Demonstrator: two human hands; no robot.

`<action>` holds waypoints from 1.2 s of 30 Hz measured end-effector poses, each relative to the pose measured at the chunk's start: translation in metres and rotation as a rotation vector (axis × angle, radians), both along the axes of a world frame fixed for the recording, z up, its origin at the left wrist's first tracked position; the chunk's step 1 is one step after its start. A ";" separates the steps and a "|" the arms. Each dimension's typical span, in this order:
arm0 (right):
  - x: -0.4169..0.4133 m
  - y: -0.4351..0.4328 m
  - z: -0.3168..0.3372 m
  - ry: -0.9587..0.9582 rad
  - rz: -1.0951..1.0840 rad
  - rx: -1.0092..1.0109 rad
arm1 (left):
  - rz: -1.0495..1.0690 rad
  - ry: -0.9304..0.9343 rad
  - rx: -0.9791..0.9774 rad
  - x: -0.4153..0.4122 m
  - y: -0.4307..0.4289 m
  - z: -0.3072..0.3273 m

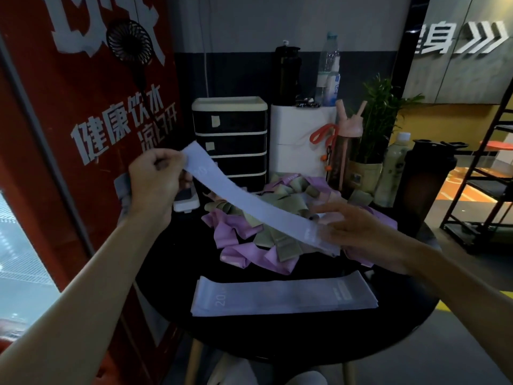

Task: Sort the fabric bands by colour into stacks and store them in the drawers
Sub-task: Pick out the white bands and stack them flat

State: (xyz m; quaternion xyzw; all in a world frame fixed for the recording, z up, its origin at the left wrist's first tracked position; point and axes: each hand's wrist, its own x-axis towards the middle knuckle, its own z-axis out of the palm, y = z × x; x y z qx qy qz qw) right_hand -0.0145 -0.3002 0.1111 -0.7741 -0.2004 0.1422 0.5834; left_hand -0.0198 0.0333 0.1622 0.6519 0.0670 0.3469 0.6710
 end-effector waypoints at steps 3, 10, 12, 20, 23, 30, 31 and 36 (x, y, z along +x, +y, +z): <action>-0.003 -0.010 -0.010 0.059 -0.144 0.153 | 0.019 0.012 0.080 -0.018 0.001 -0.032; -0.019 -0.025 -0.046 -0.207 -0.470 0.161 | -0.025 0.118 0.431 -0.066 -0.011 -0.094; -0.027 -0.025 -0.058 -0.353 -0.542 0.068 | -0.042 0.114 0.508 -0.075 -0.013 -0.111; -0.043 -0.023 -0.101 -0.553 -0.622 -0.131 | 0.020 0.086 0.711 -0.091 -0.017 -0.146; -0.044 -0.025 -0.105 -0.569 -0.633 -0.135 | 0.031 0.106 0.721 -0.095 -0.020 -0.149; -0.043 -0.026 -0.109 -0.533 -0.649 -0.120 | 0.030 0.106 0.704 -0.097 -0.021 -0.163; -0.043 -0.026 -0.109 -0.535 -0.645 -0.126 | 0.026 0.117 0.695 -0.097 -0.021 -0.164; -0.044 -0.027 -0.110 -0.547 -0.628 -0.172 | 0.030 0.137 0.715 -0.097 -0.020 -0.170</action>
